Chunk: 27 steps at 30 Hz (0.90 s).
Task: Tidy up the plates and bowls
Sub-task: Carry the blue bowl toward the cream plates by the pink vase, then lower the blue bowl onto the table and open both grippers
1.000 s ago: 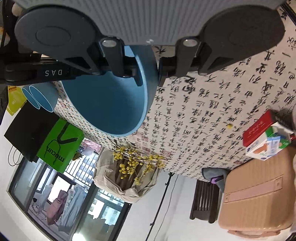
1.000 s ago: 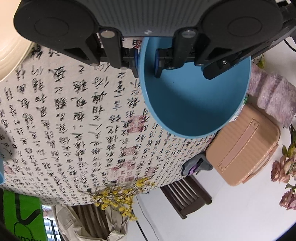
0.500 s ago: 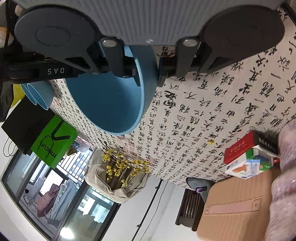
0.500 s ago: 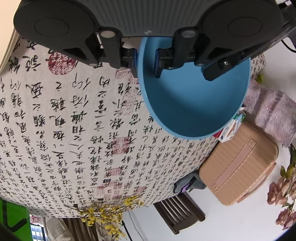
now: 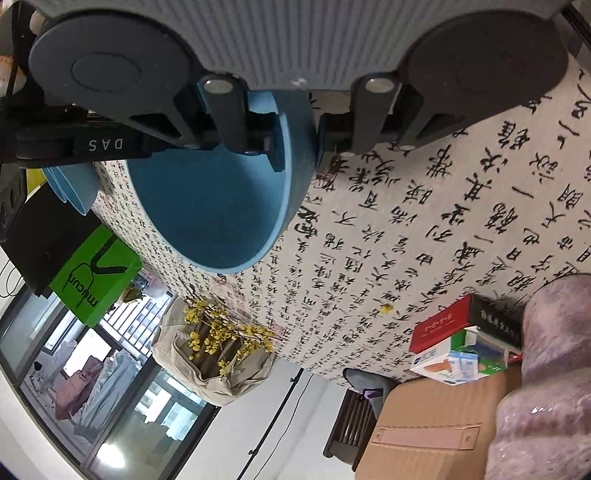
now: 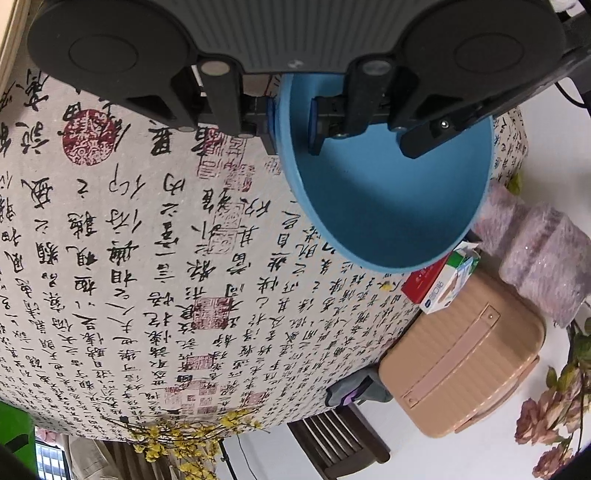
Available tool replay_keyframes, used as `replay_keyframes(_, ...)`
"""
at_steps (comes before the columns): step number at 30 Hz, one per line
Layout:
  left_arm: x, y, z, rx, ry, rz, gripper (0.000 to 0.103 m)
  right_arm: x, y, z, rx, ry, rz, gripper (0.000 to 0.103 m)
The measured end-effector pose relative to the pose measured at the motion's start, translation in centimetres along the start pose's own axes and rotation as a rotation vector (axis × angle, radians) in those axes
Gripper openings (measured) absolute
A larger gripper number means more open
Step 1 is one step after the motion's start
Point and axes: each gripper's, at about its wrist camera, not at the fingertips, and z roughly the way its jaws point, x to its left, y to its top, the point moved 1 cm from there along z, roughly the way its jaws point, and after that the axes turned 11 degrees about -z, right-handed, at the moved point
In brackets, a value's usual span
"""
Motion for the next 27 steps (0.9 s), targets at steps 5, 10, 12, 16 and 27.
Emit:
replay_keyframes(5,0.5,-0.3,0.0,0.014,0.006,-0.011,0.017,0.1,-0.1,0.6,0.018,0.0,0.001,0.017)
replay_keyframes(10,0.9,-0.5,0.3,0.025,0.02,-0.023,0.017,0.2,-0.1,1.2,0.033,0.004,0.001,0.017)
replay_keyframes(12,1.1,-0.5,0.4,0.024,0.023,-0.033,0.017,0.2,-0.1,1.3,0.035,0.005,0.001,0.017)
replay_keyframes(16,1.3,-0.4,0.7,0.025,0.027,-0.045,0.017,0.1,0.1,1.7,0.038,0.015,0.01,0.018)
replay_keyframes(27,1.0,-0.3,-0.1,-0.057,0.038,0.004,0.022,-0.1,0.4,1.2,-0.021,0.037,-0.01,0.028)
